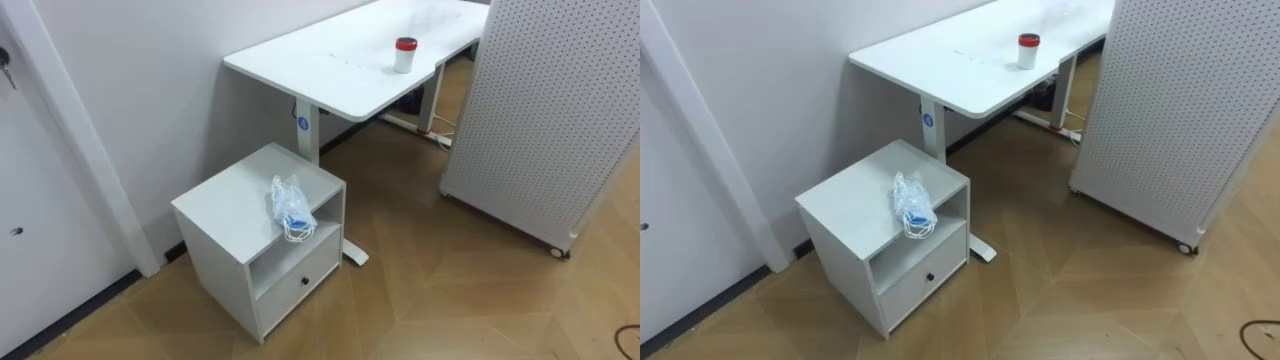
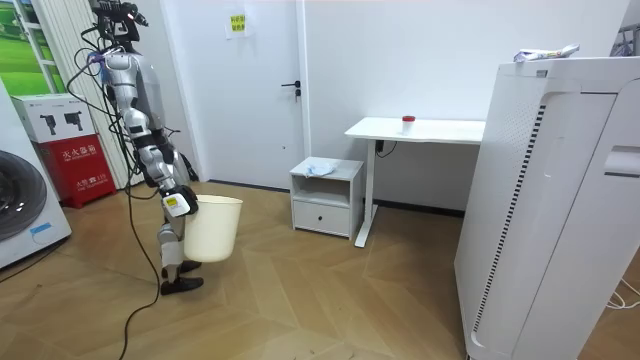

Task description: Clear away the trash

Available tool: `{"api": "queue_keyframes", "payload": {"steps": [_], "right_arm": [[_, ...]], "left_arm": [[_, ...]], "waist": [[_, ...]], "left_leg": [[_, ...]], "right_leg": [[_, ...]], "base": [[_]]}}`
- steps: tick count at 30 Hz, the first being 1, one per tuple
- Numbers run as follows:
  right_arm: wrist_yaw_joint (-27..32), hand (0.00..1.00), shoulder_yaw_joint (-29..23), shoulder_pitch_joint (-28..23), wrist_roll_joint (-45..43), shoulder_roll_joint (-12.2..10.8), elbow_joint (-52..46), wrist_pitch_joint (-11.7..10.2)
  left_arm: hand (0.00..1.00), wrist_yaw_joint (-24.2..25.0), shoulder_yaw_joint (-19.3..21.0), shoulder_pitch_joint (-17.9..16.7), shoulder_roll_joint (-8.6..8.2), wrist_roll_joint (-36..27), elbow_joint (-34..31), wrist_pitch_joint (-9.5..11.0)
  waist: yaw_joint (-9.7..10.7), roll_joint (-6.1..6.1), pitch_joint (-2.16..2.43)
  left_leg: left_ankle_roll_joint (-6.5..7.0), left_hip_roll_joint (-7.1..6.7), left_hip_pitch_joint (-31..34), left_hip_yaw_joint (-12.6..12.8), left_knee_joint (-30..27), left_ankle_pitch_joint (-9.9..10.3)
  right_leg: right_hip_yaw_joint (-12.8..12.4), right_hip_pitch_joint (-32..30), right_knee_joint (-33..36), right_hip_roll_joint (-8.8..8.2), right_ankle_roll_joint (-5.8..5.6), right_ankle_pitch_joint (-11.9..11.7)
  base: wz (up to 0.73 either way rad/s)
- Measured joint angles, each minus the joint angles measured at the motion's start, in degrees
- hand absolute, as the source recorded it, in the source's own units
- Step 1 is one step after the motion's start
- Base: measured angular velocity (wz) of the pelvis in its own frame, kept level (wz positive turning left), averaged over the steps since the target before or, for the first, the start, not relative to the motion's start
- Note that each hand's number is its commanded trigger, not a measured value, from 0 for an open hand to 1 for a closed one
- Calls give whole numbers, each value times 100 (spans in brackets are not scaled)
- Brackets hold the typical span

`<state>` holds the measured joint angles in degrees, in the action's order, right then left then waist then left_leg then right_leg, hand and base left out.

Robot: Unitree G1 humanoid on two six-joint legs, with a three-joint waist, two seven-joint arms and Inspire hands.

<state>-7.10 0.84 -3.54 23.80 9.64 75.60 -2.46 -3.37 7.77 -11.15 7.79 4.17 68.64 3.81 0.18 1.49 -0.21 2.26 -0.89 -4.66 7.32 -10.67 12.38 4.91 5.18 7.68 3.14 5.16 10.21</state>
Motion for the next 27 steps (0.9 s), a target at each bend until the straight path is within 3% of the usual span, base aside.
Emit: {"api": "queue_keyframes", "payload": {"steps": [11,21,27], "right_arm": [[3,100,36,-3,47,-5,-2,9],[11,100,27,-46,48,-4,-29,3],[-40,100,2,-101,48,-4,-77,-12]], "left_arm": [[0,-130,-33,-111,6,-6,-6,-138],[0,-146,-126,-165,56,64,-8,-144],[0,-138,18,-239,59,557,19,-322]], "waist": [[-57,59,-4],[-46,50,-18],[-58,68,-16]], "left_leg": [[0,1,5,-4,-4,0],[12,4,1,-3,-17,8],[18,17,17,-24,-105,69]], "right_leg": [[15,1,4,0,0,0],[30,26,-1,-2,-1,2],[74,25,41,-5,6,78]], "base": [[0],[0],[2]]}}
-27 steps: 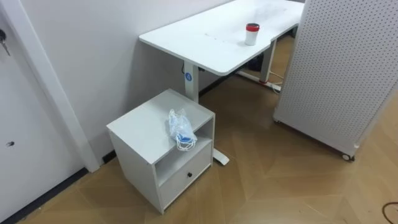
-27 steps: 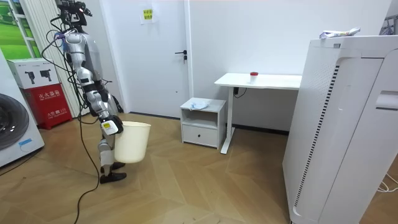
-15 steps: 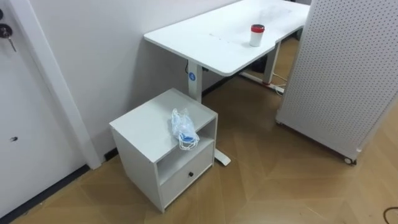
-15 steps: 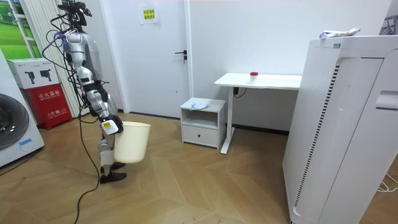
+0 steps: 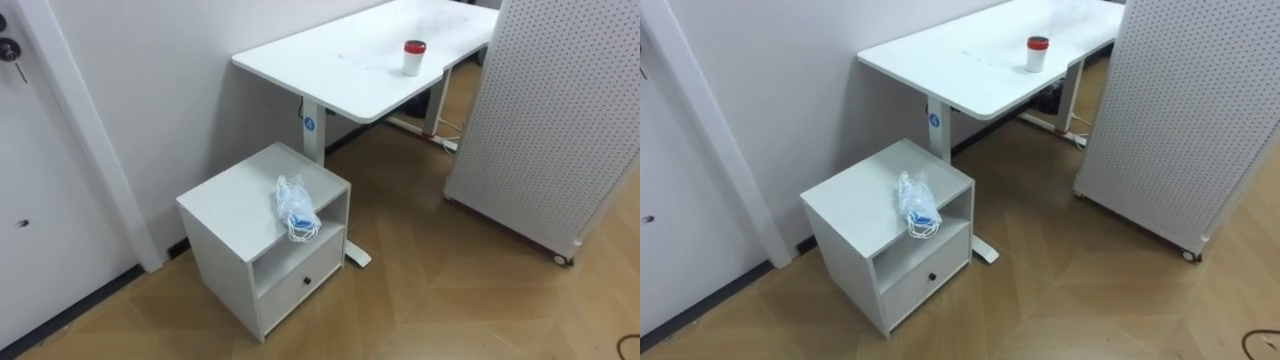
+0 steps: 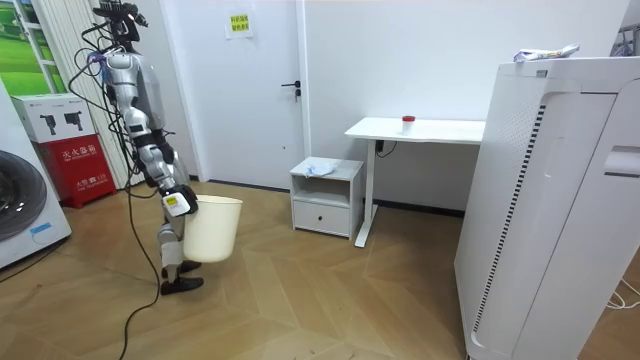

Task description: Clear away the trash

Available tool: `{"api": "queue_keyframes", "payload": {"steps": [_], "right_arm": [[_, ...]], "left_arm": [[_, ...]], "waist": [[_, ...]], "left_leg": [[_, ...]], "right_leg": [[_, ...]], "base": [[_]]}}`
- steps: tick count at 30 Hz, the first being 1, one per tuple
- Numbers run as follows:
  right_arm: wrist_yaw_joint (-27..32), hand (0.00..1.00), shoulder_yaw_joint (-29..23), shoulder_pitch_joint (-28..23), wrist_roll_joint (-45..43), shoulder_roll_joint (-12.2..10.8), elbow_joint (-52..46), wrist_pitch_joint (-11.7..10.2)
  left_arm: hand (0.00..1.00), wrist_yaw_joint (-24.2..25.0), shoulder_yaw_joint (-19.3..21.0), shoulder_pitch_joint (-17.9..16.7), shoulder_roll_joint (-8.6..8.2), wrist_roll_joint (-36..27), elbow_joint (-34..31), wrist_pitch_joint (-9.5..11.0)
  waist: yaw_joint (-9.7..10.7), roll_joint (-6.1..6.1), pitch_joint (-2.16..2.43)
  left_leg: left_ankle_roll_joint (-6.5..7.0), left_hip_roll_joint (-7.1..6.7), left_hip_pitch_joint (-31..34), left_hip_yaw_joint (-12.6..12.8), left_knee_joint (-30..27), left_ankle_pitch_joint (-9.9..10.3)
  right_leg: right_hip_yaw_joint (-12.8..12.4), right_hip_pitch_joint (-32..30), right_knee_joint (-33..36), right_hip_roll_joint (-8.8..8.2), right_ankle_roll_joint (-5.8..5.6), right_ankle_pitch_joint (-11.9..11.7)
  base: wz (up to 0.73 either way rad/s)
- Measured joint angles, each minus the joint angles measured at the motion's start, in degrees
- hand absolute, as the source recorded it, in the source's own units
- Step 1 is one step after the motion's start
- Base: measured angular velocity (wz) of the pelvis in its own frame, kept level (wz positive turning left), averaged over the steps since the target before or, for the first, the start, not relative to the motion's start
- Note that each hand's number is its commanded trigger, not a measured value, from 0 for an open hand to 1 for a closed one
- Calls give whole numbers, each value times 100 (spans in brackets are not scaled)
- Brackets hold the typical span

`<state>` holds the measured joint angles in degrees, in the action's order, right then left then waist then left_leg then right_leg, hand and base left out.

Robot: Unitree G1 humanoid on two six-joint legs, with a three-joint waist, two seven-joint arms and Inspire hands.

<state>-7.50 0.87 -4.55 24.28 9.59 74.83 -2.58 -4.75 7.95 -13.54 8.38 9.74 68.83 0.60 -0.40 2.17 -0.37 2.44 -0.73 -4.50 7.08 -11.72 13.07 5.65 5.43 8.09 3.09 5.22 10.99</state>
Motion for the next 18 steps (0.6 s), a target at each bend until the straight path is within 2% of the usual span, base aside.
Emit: {"api": "queue_keyframes", "payload": {"steps": [3,5,6,7,10,13,14,15,16,17,18], "right_arm": [[-36,100,7,18,-9,2,62,14],[-81,100,7,22,-4,5,77,13],[-87,100,4,22,-5,5,72,14],[-94,100,1,12,-5,7,65,15],[-96,100,6,18,-10,34,61,11],[-104,100,3,29,-4,74,66,20],[-101,100,10,42,19,81,75,18],[-93,100,10,32,61,80,64,18],[-67,100,9,14,135,83,52,21],[-53,100,7,12,176,88,62,50],[-50,100,6,17,175,92,60,74]], "left_arm": [[0,-4,90,41,23,5,56,-72],[0,-2,104,50,24,3,42,-103],[0,1,138,50,21,4,39,-117],[0,10,200,50,18,11,28,-166],[0,64,251,81,2,97,27,-297],[0,117,242,51,6,104,34,-383],[0,123,181,44,9,108,31,-405],[0,119,150,51,8,109,27,-406],[0,106,64,59,4,112,-18,-410],[0,78,24,46,0,116,-36,-409],[0,50,26,7,0,118,-28,-418]], "waist": [[-9,13,-8],[-41,13,-15],[-66,23,-13],[-124,34,-13],[-165,-13,-2],[-150,-64,-9],[-126,-64,-10],[-105,-62,-12],[-106,-53,-16],[-141,-32,-14],[-143,0,-14]], "left_leg": [[-13,30,101,-41,-338,149],[-73,121,342,-9,-1042,390],[-78,143,416,12,-1241,425],[-153,190,560,63,-1644,476],[-164,337,950,76,-2517,486],[-195,422,1178,38,-3020,461],[-260,414,1311,16,-3109,463],[-239,407,1407,14,-3005,475],[-241,386,1663,20,-2671,473],[-297,360,1891,33,-2268,405],[-362,292,2105,24,-1766,203]], "right_leg": [[63,-46,224,-5,19,147],[96,-115,572,6,63,345],[95,-158,693,-1,70,404],[87,-201,873,-12,92,511],[103,-232,1037,35,144,608],[112,-148,1142,82,205,713],[77,-122,1169,78,224,746],[50,-123,1168,78,229,754],[-29,-128,1171,67,234,780],[-72,-110,1169,18,215,822],[-69,-82,1156,-56,184,877]], "base": [[10],[2],[-9],[-14],[-10],[2],[17],[27],[13],[0],[-11]]}}
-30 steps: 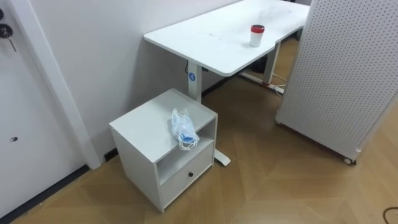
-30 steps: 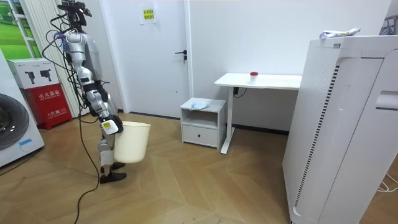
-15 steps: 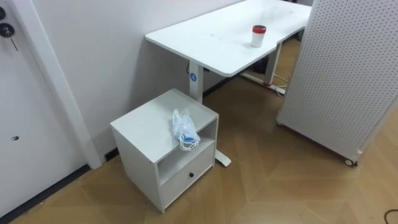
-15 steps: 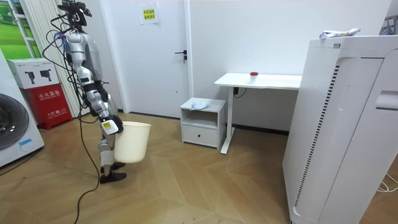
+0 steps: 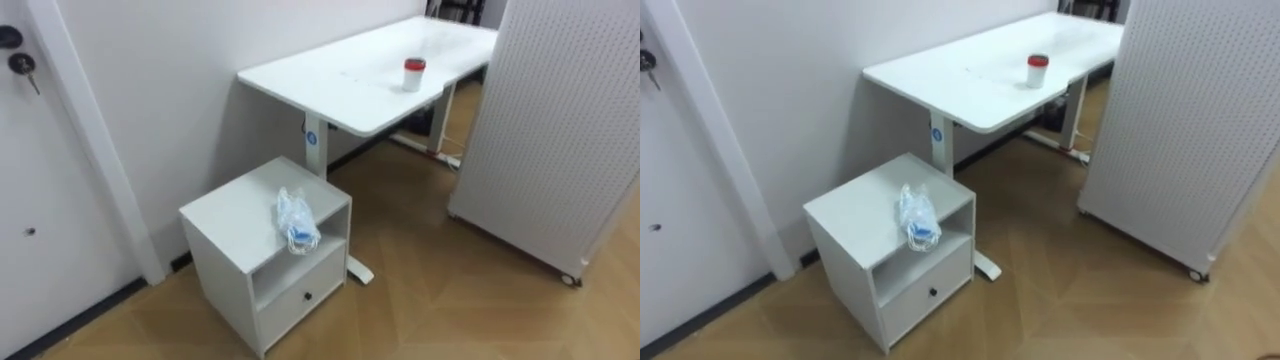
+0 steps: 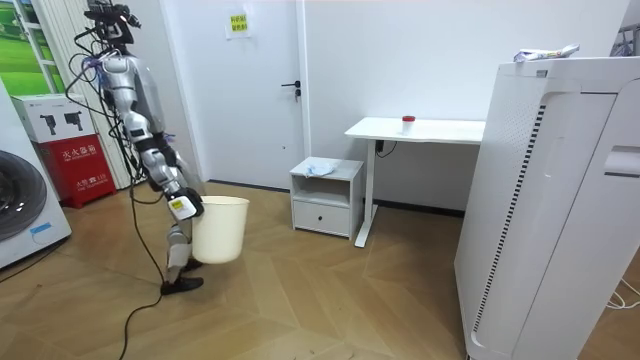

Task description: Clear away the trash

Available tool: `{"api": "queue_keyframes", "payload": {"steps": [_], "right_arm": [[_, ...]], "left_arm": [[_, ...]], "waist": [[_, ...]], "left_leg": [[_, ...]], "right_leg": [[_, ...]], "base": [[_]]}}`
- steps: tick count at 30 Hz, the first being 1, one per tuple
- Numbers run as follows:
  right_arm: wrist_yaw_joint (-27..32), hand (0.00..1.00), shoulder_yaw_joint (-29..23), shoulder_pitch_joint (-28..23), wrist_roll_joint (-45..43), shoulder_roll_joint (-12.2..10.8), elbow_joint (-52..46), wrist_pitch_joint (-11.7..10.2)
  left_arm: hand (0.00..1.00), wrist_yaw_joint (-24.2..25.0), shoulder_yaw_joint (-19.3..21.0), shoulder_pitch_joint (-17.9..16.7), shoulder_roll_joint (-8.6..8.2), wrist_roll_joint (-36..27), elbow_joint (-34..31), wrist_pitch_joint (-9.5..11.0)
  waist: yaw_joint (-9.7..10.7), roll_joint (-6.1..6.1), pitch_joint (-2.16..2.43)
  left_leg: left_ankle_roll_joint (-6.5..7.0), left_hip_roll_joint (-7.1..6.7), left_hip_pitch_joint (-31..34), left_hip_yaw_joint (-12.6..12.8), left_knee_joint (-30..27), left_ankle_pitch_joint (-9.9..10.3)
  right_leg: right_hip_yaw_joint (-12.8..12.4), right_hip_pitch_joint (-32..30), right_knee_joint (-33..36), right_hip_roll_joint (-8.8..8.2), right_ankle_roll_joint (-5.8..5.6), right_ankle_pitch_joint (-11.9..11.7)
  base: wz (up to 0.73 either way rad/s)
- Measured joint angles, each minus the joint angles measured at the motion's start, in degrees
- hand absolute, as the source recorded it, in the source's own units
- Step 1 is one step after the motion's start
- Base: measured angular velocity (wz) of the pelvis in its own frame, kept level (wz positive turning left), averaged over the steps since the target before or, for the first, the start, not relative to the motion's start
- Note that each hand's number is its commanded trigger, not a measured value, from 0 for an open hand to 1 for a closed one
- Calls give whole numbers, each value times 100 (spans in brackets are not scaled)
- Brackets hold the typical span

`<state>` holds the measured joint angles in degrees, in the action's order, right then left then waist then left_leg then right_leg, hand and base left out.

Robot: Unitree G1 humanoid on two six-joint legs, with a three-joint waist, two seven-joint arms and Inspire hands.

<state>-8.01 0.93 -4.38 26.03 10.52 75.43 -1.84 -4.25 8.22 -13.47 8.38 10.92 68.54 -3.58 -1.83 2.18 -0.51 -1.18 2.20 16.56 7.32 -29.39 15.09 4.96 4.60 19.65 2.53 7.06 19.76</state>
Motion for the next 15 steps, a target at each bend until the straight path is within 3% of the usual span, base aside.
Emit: {"api": "queue_keyframes", "payload": {"steps": [1,2,3,4,5,6,7,9,10,11,12,13,14,15], "right_arm": [[3,100,5,-8,0,8,1,0],[10,100,8,-32,1,20,0,3],[27,100,21,-49,3,20,-6,7],[39,100,50,-85,11,28,-21,14],[51,100,46,-85,2,39,-21,20],[54,100,44,-84,-8,44,-25,20],[58,100,22,-135,-27,38,-31,24],[73,100,20,-81,-95,28,-113,26],[94,100,27,-25,-245,-4,-171,12],[126,100,97,-2,-331,21,-194,11],[144,100,128,-49,-334,63,-195,20],[193,100,119,-136,-337,123,-193,89],[243,100,120,-157,-390,98,-191,188],[249,100,119,-159,-409,84,-206,214]], "left_arm": [[0,-14,-2,-18,-2,0,2,-2],[0,-26,-7,-45,-6,-4,3,-4],[0,-28,-8,-54,-5,-4,3,-3],[0,-31,-38,-59,-8,-4,-1,3],[0,-30,-49,-73,-27,-10,-7,41],[0,-29,-46,-101,-35,-9,-11,78],[0,-26,-46,-112,-28,-9,-29,140],[0,-27,-48,-55,-2,-15,-32,233],[0,-26,-46,-18,51,-37,-15,289],[0,-15,-63,-24,38,-79,7,309],[0,-4,-80,3,5,-97,9,307],[0,16,-82,6,-37,-124,0,316],[0,20,-39,-7,11,-125,18,318],[0,13,-37,13,32,-134,24,316]], "waist": [[-3,4,-4],[-3,2,-6],[-8,8,-2],[-15,17,0],[-18,20,5],[-16,36,13],[30,93,58],[28,136,0],[-28,182,-127],[-129,182,-123],[-116,154,-60],[-173,56,-3],[-278,149,16],[-297,177,30]], "left_leg": [[3,-1,90,-1,217,-228],[4,-23,209,1,576,-657],[12,-42,235,4,753,-866],[34,-104,241,7,1066,-1241],[143,-154,232,60,1168,-1521],[247,-216,231,65,1182,-1609],[381,-305,193,164,1153,-1618],[483,-328,276,243,677,-1401],[581,-204,695,381,-360,-1259],[406,-176,1003,508,-616,-1052],[400,-193,1036,515,-350,-1041],[383,-179,1009,496,72,-1076],[700,-237,1104,526,-368,-955],[701,-313,1116,522,-568,-755]], "right_leg": [[-5,39,-2,-33,-22,38],[-27,138,-17,-88,-67,118],[-46,177,-18,-116,-91,171],[-111,267,-31,-175,-148,268],[-204,369,-97,-237,-210,332],[-284,402,-135,-266,-230,347],[-394,463,-255,-355,-256,352],[-407,612,-483,-458,-408,260],[-681,842,-590,-486,-421,223],[-940,950,-606,-490,-423,224],[-931,987,-583,-488,-447,238],[-842,1073,-504,-487,-563,373],[-621,1157,-271,-639,-631,701],[-481,1148,-69,-736,-749,834]], "base": [[-8],[-5],[-4],[-6],[-4],[0],[0],[-14],[-41],[-37],[-29],[-29],[-35],[-24]]}}
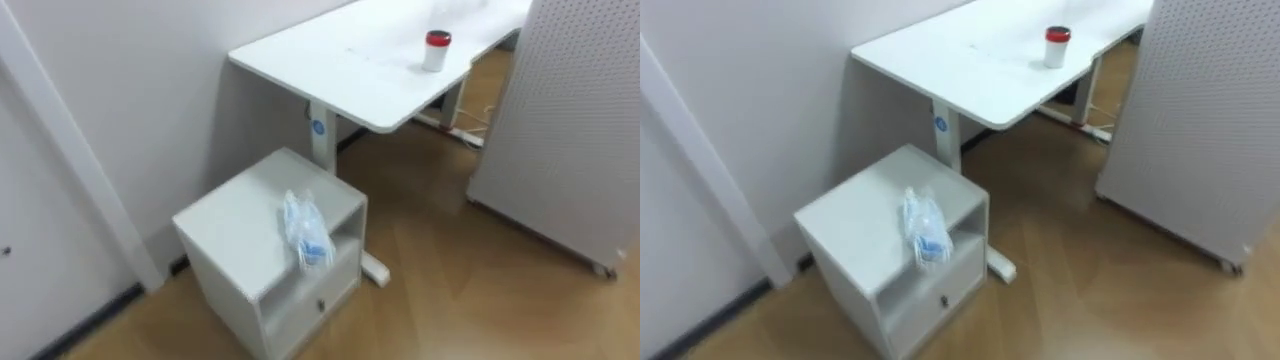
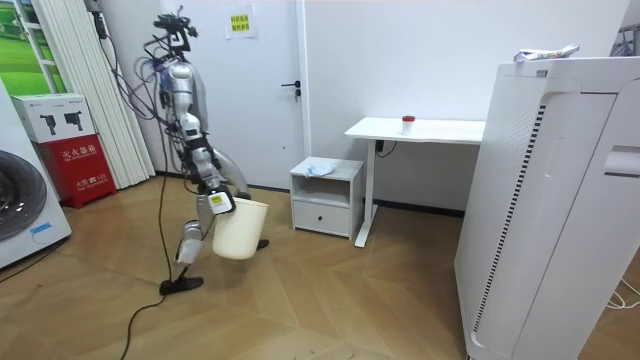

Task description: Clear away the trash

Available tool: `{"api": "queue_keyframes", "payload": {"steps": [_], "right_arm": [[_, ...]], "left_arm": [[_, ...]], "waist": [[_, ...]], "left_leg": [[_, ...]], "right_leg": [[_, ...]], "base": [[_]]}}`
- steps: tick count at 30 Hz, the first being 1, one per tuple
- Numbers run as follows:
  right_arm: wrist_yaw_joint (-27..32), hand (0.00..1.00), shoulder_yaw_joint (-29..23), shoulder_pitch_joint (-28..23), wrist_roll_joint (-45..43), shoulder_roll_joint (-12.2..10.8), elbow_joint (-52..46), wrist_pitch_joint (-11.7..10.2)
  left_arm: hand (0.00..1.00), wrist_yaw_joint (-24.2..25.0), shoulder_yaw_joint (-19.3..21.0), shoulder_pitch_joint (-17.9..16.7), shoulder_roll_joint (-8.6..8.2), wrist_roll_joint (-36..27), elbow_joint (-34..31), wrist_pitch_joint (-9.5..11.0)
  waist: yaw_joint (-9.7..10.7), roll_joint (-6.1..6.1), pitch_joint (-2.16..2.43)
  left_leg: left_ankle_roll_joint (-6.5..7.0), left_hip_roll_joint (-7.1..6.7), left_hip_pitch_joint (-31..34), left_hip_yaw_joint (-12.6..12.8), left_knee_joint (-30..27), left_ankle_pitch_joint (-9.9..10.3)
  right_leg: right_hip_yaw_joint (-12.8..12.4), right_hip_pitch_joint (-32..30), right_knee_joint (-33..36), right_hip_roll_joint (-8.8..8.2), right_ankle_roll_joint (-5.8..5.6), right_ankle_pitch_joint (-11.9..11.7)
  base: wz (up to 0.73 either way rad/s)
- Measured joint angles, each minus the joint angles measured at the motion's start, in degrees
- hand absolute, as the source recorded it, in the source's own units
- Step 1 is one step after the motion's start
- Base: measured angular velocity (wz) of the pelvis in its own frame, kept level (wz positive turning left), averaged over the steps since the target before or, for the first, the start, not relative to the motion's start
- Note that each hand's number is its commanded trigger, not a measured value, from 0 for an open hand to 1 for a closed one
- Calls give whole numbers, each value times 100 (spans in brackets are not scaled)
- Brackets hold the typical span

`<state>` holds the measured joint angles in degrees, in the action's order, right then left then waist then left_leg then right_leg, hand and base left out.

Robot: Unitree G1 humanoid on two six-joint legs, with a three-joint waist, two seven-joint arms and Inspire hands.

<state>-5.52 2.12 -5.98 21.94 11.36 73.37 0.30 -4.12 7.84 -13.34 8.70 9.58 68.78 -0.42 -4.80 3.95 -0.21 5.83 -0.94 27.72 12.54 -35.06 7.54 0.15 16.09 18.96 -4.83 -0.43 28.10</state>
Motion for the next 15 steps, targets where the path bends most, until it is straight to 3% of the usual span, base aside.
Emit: {"api": "queue_keyframes", "payload": {"steps": [1,3,4,5,7,10,13,15], "right_arm": [[24,100,-43,-51,8,3,-83,-5],[123,100,-126,-123,45,3,-250,-24],[127,100,-123,-140,50,2,-371,-36],[112,100,-123,-123,48,2,-382,-96],[66,100,-111,25,46,-47,-349,-147],[-49,100,-48,117,245,-80,-428,-222],[-43,100,12,126,467,-96,-490,-228],[-43,100,3,203,490,-98,-536,-272]], "left_arm": [[0,-23,-18,52,-10,-41,1,4],[0,-38,-59,240,6,-162,-12,39],[0,-96,-135,344,44,-183,-24,70],[0,-182,-160,454,43,-167,-24,75],[0,-306,-165,593,72,-147,-29,85],[0,-503,-264,686,115,-205,-187,171],[0,-646,-368,703,121,-475,-398,240],[0,-648,-390,727,95,-567,-461,292]], "waist": [[12,88,-21],[-19,161,7],[-7,231,12],[-2,212,7],[-15,180,-4],[13,105,-20],[91,51,-25],[106,-1,-40]], "left_leg": [[92,-111,-24,14,-243,267],[262,-257,-159,106,-364,527],[343,-375,-317,143,-371,665],[387,-393,-489,142,-352,806],[422,-395,-771,127,-157,917],[446,-372,-1180,50,359,907],[483,-295,-1427,-6,745,835],[479,-227,-1551,-27,914,833]], "right_leg": [[233,-115,550,-158,-86,53],[359,-526,1731,-405,-356,-132],[435,-749,2442,-567,-433,-477],[474,-955,2972,-642,-404,-1030],[487,-1252,3503,-724,-425,-1628],[888,-2038,4025,-845,-382,-1396],[1084,-2735,3400,-704,-353,-1065],[1113,-3005,2616,-566,-348,-1027]], "base": [[5],[11],[0],[-5],[-19],[-11],[2],[-5]]}}
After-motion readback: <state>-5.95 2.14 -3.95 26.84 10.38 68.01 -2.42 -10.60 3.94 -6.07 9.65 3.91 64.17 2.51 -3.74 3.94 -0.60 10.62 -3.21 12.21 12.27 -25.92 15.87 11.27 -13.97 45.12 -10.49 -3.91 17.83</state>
